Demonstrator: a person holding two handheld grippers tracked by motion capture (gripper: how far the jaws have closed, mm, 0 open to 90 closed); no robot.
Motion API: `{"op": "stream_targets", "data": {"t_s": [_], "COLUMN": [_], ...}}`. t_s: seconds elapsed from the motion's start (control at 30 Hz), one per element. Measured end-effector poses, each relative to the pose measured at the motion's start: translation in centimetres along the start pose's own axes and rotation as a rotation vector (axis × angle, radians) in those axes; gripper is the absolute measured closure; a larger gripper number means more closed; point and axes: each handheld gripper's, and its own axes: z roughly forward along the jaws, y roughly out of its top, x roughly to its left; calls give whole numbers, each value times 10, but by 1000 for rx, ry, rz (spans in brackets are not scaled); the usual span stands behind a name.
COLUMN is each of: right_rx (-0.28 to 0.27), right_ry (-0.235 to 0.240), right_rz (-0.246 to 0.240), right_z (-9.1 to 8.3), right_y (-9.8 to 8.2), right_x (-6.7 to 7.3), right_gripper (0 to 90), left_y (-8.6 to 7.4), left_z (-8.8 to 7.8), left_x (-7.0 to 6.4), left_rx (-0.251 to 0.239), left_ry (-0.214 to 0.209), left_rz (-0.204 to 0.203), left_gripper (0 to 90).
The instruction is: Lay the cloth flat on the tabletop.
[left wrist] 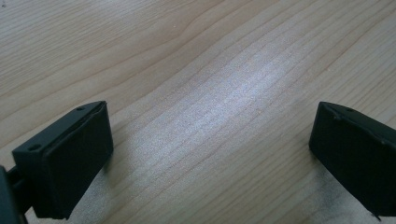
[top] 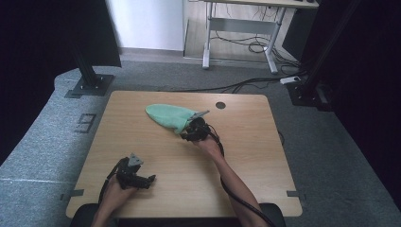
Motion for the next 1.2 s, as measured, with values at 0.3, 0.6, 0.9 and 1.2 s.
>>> {"op": "stream_targets", "data": {"t_s": [0.3,0.6,0.9,1.2], "right_rx": [2,11,14,27], "right_ry": [-1,-3,-6,14], "right_rz": [10,20,18,1], "right_z": [7,13,6,-8], "right_y": [6,12,11,7], "right_x": [-1,-3,-2,4], "right_gripper": [578,764,870,870], "left_y": [0,0,0,0], "left_z": [0,0,0,0], "left_x": [0,0,0,0], "left_rx": [0,1,0,0], "left_ry": [1,0,0,0], "left_rz": [0,1,0,0], "left_gripper": [0,0,0,0]}}
